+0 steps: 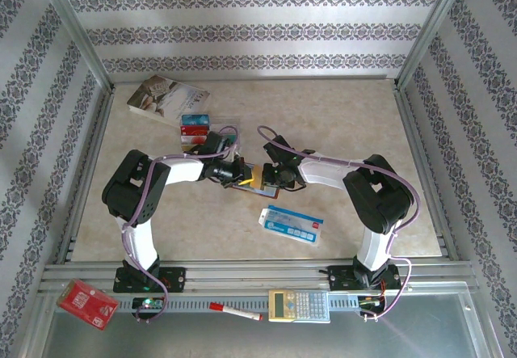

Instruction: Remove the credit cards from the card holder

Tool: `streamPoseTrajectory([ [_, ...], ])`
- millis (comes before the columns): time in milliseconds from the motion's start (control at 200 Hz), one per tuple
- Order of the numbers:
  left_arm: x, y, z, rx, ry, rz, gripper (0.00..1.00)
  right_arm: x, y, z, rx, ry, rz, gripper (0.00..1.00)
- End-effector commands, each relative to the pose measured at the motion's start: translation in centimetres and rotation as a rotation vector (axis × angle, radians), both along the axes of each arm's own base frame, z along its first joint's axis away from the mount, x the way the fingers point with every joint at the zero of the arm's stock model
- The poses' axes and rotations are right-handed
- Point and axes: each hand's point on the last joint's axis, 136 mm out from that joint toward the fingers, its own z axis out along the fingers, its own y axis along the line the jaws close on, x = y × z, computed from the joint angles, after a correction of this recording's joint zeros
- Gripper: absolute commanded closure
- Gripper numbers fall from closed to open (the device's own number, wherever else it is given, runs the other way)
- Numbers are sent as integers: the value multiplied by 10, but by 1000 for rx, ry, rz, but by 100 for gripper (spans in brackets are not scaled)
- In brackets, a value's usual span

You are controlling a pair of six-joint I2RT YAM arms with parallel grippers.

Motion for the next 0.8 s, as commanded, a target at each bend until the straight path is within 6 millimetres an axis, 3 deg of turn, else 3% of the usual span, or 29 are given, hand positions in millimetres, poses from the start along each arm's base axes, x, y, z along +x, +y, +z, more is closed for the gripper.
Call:
streamPoseTrajectory([
  [0,10,4,20,-24,-65,-11,97,-14,-28,-23,-96,65,-21,77],
  [165,5,17,25,15,-62,-24,100,-13,-27,-19,-84,57,-28,77],
  [335,6,37,48,54,-112,-9,100,-6,-18,0,-4,9,-24,77],
  [450,6,51,69,103,-166,8,100,6,-1,30,112,-74,15,73],
  [560,1,67,91,161,-223,36,100,19,12,73,208,-187,65,69],
  [684,-3,84,118,210,-296,58,100,21,12,112,278,-294,70,62],
  [799,-5,98,139,241,-354,77,100,17,2,128,313,-344,38,51],
])
